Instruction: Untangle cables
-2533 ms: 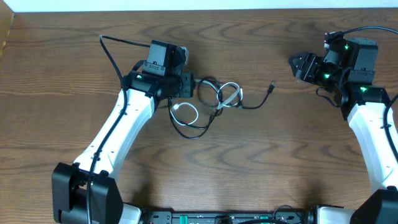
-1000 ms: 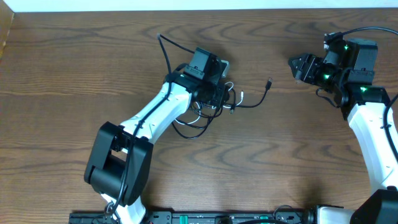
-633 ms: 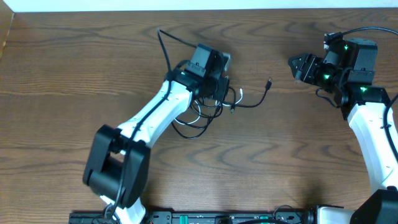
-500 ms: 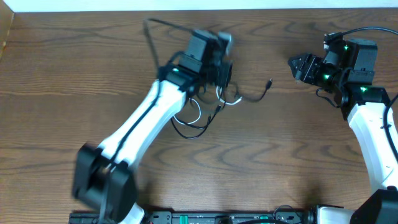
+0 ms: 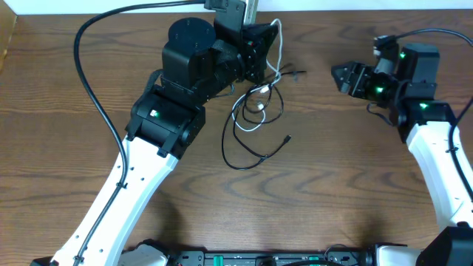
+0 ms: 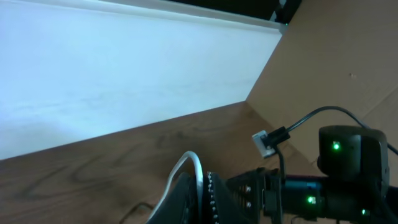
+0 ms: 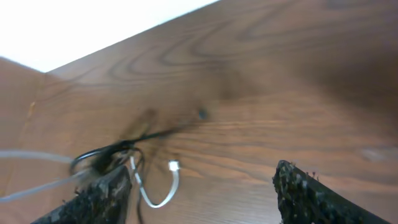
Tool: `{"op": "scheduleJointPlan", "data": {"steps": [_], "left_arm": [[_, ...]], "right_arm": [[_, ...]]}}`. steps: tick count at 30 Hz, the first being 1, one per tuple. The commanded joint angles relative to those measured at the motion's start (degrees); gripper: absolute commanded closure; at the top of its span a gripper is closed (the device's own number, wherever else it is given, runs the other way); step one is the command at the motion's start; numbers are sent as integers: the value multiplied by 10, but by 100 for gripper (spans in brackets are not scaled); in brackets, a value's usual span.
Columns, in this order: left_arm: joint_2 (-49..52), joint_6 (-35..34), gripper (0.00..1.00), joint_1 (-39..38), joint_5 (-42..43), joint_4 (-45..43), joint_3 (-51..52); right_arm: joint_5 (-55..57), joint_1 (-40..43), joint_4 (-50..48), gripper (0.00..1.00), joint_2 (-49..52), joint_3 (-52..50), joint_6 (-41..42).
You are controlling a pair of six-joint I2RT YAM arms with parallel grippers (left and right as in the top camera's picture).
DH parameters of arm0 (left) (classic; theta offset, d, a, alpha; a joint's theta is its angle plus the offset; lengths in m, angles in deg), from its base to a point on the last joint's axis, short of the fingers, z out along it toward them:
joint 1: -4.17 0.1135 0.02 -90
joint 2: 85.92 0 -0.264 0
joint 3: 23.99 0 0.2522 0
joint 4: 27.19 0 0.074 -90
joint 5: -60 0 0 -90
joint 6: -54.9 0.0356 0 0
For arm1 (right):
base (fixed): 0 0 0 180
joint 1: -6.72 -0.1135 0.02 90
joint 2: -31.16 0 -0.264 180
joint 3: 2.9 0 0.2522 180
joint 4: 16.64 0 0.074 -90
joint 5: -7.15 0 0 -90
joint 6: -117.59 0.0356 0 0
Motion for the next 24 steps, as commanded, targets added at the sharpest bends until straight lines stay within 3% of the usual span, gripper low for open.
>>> {"op": "scheduleJointPlan", "data": {"steps": [1, 5, 12, 24], "left_arm": [[-12, -10, 93, 2, -3, -20, -2], [-19, -12, 93, 3, -3, -55, -3], [-40, -83, 92, 19, -3, -127, -4], [-56, -95, 92, 20, -2, -134, -4]], "right_arm": [[-32, -23, -10, 28, 2, 1, -10], [-32, -46, -12, 28, 2, 1, -10], [-32, -85, -26, 26, 11, 1, -22], [-108, -137, -145, 32, 80, 1, -22]]}}
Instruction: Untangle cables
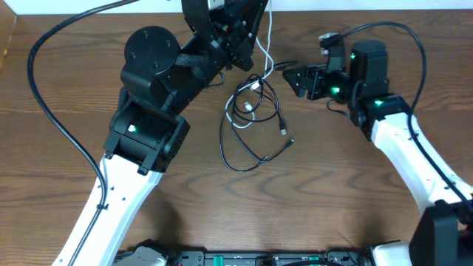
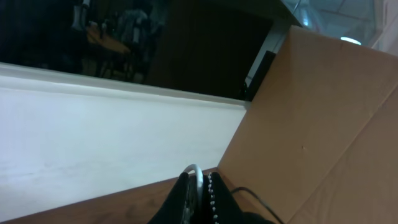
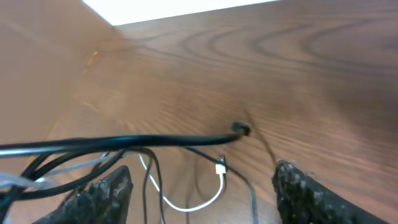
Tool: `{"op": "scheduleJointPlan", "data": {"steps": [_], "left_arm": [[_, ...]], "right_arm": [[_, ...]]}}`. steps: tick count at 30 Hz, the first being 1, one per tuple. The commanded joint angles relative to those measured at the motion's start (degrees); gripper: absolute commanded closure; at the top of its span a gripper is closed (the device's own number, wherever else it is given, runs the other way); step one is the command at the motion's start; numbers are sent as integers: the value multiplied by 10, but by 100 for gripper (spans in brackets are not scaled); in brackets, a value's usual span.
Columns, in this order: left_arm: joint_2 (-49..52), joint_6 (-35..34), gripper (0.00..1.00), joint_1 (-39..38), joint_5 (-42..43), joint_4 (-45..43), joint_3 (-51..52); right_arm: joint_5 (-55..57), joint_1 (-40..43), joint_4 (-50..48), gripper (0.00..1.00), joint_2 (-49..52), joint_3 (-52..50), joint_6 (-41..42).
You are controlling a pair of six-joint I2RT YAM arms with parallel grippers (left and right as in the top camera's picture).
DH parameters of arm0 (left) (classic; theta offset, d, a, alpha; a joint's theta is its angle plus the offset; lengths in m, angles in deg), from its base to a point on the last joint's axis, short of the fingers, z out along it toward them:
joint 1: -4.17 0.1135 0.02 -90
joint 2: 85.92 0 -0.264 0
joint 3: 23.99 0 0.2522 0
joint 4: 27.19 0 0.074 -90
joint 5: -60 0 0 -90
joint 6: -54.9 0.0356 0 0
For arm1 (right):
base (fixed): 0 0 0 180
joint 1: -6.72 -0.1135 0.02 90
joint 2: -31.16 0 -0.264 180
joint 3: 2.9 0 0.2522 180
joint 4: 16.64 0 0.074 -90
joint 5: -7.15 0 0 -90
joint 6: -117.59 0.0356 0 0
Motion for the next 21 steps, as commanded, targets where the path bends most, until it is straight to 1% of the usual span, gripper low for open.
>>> {"op": "scheduleJointPlan", "data": {"steps": [1, 6, 10, 13, 16, 18, 21], "left_arm": [[-8, -7, 92, 2, -2, -3, -5], [-8, -5, 92, 10, -5, 12, -5], [-7, -5, 92, 27, -10, 33, -5], [-5, -5, 93, 33, -10, 36, -5], [-4, -5, 92, 33, -10, 36, -5], [-4, -5, 93, 33, -10, 36, -5], [-4, -5, 93, 33, -10, 36, -5]], "right_arm": [[-60, -14, -22, 33, 16, 1, -8], [-121, -10, -48, 40, 15, 1, -2], [-175, -3, -74, 41, 15, 1, 37], [-177, -7, -71, 38, 15, 1, 61], [-177, -22, -70, 36, 16, 1, 62], [-176, -37, -73, 31, 16, 1, 63], [-140, -64, -74, 24, 18, 1, 63]]}}
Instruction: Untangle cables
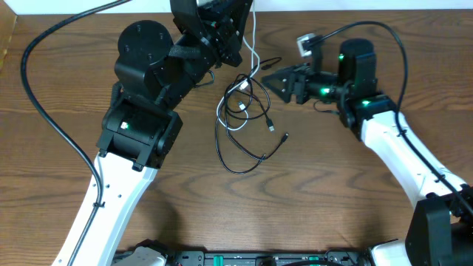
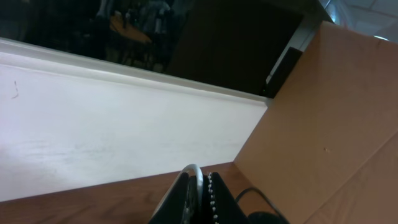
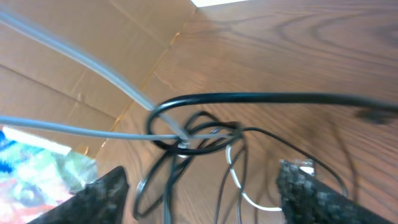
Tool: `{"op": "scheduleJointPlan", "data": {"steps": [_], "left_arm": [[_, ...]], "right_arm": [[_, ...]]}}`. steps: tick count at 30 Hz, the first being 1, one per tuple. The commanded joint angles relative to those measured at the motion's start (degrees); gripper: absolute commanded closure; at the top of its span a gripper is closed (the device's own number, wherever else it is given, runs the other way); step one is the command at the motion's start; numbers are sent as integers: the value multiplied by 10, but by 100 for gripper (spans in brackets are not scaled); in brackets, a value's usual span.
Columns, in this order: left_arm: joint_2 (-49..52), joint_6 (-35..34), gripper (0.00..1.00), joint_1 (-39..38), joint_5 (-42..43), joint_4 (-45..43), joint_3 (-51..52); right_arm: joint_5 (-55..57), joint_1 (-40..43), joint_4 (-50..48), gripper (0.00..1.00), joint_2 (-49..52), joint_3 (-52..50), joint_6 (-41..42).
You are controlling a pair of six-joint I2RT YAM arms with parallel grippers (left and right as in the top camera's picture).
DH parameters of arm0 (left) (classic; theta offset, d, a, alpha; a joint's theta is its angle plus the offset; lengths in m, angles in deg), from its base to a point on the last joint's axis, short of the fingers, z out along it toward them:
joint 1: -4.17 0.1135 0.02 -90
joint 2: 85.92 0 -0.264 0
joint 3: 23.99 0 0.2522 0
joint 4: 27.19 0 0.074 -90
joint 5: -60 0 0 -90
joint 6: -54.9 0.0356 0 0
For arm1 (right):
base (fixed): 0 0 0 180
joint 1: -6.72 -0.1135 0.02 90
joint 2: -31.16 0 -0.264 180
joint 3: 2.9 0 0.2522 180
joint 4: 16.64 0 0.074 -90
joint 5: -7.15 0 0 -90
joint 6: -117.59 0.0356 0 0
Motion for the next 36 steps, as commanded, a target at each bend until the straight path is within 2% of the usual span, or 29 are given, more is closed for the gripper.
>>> {"op": "scheduleJointPlan", "data": {"steps": [1, 4, 6, 8, 10, 12, 15, 21, 29, 36], "left_arm": [[-4, 1, 93, 1, -4, -4, -5], [-4, -1, 92, 1, -4, -4, -5], [-4, -1, 92, 1, -4, -4, -5], [-4, -1, 93, 1, -4, -5, -5], [-5, -1, 93, 1, -4, -7, -5], [-8, -1, 93, 3, -4, -12, -5], [-13, -1, 93, 17, -5, -27, -5], [-27, -47, 93, 71, -21, -46, -7], [-28, -112, 93, 136, -21, -115, -13], [-28, -134, 93, 176, -21, -122, -13]], "right_arm": [[28, -31, 0, 24, 4, 1, 6], [53, -49, 0, 26, 11, 1, 6], [70, -57, 6, 36, 18, 1, 8], [103, -62, 22, 53, 29, 1, 11], [150, -63, 47, 63, 41, 1, 30], [199, -60, 76, 82, 53, 1, 50], [247, -51, 104, 99, 68, 1, 72], [298, -26, 141, 99, 89, 1, 72], [361, 24, 197, 99, 103, 1, 65], [399, 56, 235, 99, 108, 1, 40]]}}
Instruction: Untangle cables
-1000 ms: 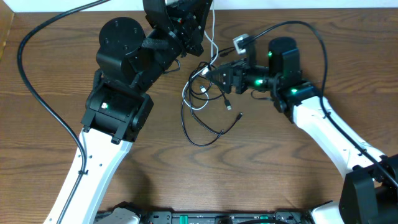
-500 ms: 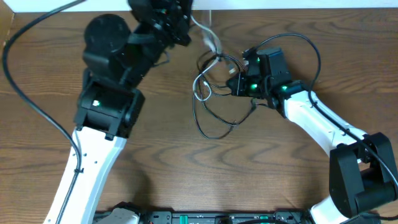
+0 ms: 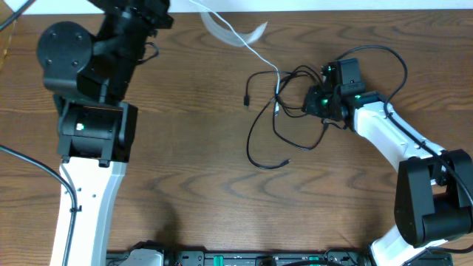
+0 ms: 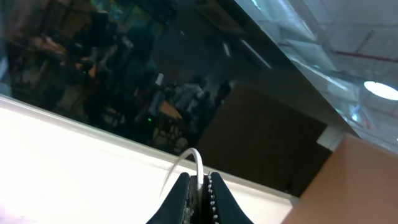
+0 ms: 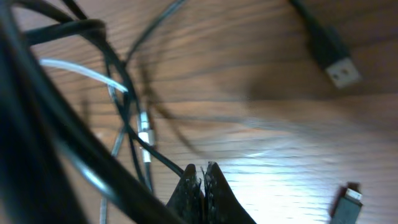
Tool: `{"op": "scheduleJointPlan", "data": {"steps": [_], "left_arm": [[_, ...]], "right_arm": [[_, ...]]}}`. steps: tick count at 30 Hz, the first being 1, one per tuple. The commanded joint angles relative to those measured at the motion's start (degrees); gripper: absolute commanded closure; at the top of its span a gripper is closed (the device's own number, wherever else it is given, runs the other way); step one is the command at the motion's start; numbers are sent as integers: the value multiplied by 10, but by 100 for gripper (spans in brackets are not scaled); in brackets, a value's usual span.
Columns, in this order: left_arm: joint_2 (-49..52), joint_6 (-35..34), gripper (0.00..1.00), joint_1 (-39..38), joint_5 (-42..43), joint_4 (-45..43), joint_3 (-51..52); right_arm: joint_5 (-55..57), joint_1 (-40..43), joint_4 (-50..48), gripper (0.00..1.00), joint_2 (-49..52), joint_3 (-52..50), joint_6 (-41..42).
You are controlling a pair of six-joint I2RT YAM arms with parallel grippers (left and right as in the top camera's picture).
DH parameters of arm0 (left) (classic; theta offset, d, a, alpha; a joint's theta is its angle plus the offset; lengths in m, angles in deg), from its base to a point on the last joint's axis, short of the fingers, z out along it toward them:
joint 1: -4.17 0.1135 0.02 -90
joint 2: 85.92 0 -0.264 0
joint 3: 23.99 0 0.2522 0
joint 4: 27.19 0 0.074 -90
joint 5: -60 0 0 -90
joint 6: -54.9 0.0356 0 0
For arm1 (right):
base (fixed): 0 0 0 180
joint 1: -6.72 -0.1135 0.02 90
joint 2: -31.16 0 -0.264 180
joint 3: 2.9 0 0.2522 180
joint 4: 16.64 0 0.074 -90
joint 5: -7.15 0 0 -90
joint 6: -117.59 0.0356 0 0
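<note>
A white cable (image 3: 251, 48) runs from the table's back edge down into a knot of black cables (image 3: 294, 74) right of centre. My left gripper (image 4: 199, 180) is shut on that white cable (image 4: 198, 163), raised high and facing the room. In the overhead view the left gripper itself is hard to make out. My right gripper (image 3: 316, 101) sits in the knot's right side, jaws pressed together (image 5: 201, 175), apparently on a thin black cable (image 5: 134, 134). Loose black ends lie at the left (image 3: 246, 100) and the front (image 3: 288, 162).
The wooden table (image 3: 185, 192) stretches in front of and left of the cables. My left arm (image 3: 89, 125) stands along the left side, my right arm (image 3: 392, 140) along the right. A USB plug (image 5: 339, 68) lies beside the right fingers.
My left arm has swung from the back centre to the far left, still gripping the white cable, which now stretches out of the knot. The right gripper has shut in the knot, which sits further right.
First my left gripper held the white cable over the pile at the back centre, with the right gripper open far to the right. The right gripper then stood closer, then right beside the pile. Now it is shut in the knot and the white cable is drawn leftward.
</note>
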Motion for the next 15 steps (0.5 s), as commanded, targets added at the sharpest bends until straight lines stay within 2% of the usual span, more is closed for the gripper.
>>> {"op": "scheduleJointPlan", "data": {"steps": [1, 11, 15], "left_arm": [[-8, -22, 93, 15, -1, 0, -13], [4, -17, 92, 15, -1, 57, -13], [6, 15, 93, 16, -15, 88, -13]], "right_arm": [[45, 15, 12, 99, 8, 1, -26], [60, 34, 31, 99, 8, 1, -57], [112, 36, 61, 99, 8, 1, -60]]}}
